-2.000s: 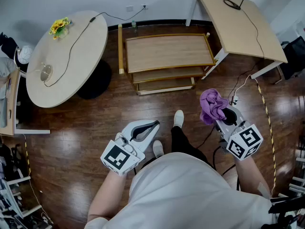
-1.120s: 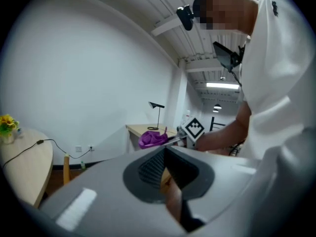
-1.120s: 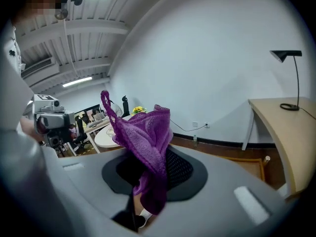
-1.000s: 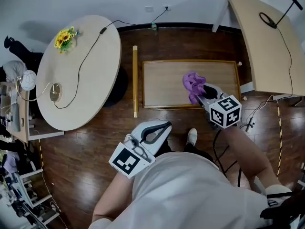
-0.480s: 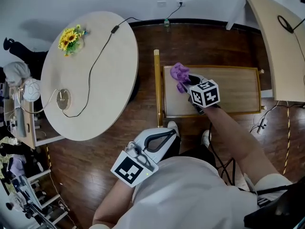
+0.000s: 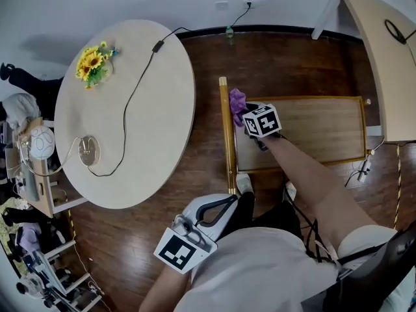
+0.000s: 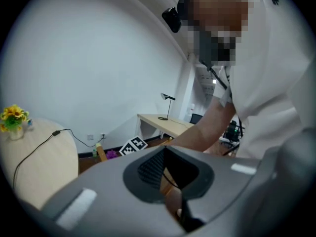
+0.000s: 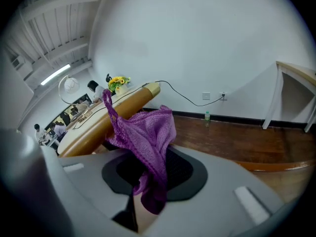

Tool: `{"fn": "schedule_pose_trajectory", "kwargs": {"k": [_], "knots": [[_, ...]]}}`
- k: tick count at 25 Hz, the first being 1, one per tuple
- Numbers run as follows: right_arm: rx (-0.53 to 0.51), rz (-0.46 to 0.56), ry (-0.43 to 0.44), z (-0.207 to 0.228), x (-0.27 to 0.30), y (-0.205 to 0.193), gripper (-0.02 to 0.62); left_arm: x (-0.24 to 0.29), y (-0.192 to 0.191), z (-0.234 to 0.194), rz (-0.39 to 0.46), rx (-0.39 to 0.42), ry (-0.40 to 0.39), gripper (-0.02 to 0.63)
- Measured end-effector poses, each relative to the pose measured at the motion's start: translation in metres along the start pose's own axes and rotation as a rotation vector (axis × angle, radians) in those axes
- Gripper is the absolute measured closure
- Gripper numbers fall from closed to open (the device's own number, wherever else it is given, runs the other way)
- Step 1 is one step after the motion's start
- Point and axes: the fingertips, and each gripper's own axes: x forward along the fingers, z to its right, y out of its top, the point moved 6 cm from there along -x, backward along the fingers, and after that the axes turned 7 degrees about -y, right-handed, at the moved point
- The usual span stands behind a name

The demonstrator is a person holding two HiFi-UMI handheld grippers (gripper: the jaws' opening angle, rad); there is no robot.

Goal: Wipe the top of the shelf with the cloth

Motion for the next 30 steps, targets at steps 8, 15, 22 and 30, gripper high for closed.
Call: {"fn": "schedule_pose_trajectory", "kwargs": {"k": [8,15,22,30], "knots": [[0.020,-0.056,-0.049,0.034,0.015,-0.011,0.492,0.005,-0.005,-0.013,-0.006,-0.049,-0.002,0.586],[0.041,-0.079,-0.141,0.094,-0.017,-0.027,0.492,0.027,0.000,-0.016,0.009,-0.052,-0.039,0.588],[0.077,-0.101,-0.251,0.180,-0.070,-0.056,0.492,0.061,0.002,-0.007,-0.011,-0.032,-0.078,0.586],[0.119,-0.125,-0.369,0.280,-0.136,-0.090,0.492,0.111,0.005,0.020,-0.021,-0.026,-0.129,0.587]]}}
